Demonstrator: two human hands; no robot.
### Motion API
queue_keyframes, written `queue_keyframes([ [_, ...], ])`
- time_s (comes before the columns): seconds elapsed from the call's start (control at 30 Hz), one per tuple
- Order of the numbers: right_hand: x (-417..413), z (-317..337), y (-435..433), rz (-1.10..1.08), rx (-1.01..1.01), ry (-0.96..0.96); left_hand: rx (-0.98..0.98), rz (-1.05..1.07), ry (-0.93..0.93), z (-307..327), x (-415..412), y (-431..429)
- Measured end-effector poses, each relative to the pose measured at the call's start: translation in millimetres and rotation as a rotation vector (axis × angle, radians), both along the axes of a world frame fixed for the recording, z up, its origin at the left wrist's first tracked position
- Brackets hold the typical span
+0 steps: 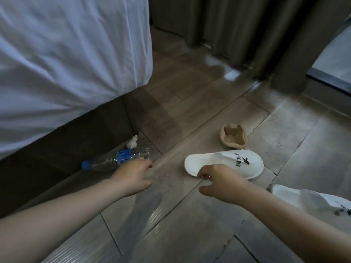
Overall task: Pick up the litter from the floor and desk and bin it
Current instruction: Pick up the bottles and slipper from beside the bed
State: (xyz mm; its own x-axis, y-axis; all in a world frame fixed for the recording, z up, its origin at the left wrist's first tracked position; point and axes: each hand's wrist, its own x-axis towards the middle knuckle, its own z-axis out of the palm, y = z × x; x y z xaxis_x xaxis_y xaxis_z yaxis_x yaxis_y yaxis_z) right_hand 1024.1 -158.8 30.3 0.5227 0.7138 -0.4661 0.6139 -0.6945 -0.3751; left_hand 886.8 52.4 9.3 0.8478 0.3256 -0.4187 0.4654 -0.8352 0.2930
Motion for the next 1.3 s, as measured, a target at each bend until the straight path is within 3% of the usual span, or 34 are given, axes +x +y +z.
queue_keyframes([
  [0.23,-6,-20,9,0.086,-0.005,0.028,0.144,0.075,0.02,-28,6,42],
  [0.37,-2,-25,16,0.075,0.001,0.021,0.255,0.116,0.161,-44,12,69],
  [0.47,0,-31,17,0.078,-0.004,0.029,0.207,0.14,0.235,-61,13,79],
  [0.7,6,-50,10,0.074,-0.034,0.034,0.123,0.114,0.047,-90,10,57],
  [0.93,32,-54,-1,-0.019,-0.069,-0.075,0.025,0.148,-0.075,-79,17,25],
  [1.17,86,-44,-26,-0.108,-0.094,-0.276,-0.018,0.148,-0.139,-59,35,-5],
  [1.3,110,-58,-37,-0.131,-0.177,-0.232,-0.022,0.136,-0.128,-55,38,-10],
])
